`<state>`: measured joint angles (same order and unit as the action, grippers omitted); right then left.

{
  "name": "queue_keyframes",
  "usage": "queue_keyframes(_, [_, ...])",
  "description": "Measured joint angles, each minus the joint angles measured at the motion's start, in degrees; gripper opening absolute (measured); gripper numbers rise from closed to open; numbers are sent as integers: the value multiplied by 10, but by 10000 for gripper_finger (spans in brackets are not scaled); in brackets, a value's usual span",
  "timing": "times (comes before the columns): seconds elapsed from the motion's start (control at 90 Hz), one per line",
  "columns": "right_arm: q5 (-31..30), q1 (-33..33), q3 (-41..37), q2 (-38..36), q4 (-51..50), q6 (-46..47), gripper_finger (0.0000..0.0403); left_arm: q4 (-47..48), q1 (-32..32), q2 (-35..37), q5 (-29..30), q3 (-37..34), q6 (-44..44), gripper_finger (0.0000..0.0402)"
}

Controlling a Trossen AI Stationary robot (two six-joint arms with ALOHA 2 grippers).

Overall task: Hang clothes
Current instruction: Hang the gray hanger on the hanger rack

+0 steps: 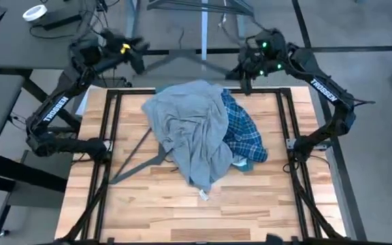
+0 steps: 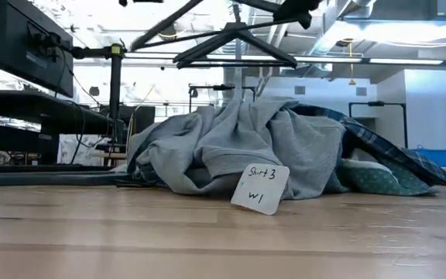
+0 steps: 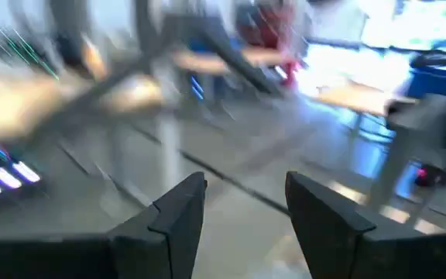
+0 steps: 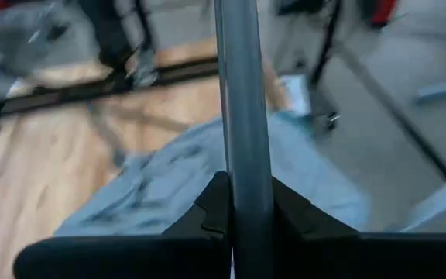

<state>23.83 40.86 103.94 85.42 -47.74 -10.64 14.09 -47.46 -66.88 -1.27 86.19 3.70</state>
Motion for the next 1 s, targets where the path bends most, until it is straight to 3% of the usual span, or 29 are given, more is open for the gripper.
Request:
queue_keyframes(0.289, [2, 101, 10, 58, 193, 110, 27, 18, -31, -11, 29, 0, 113, 165])
queue_keyframes(0.7, [20, 156, 183, 228, 173, 111, 27, 50, -40, -16, 28, 0, 194, 166])
queue_keyframes(0.944, [14, 174, 201, 241, 151, 117, 28, 77, -40, -12, 28, 0, 194, 166])
queue_keyframes(1.0, [14, 176, 202, 241, 144, 126, 44, 79, -40, -12, 28, 0, 194, 166])
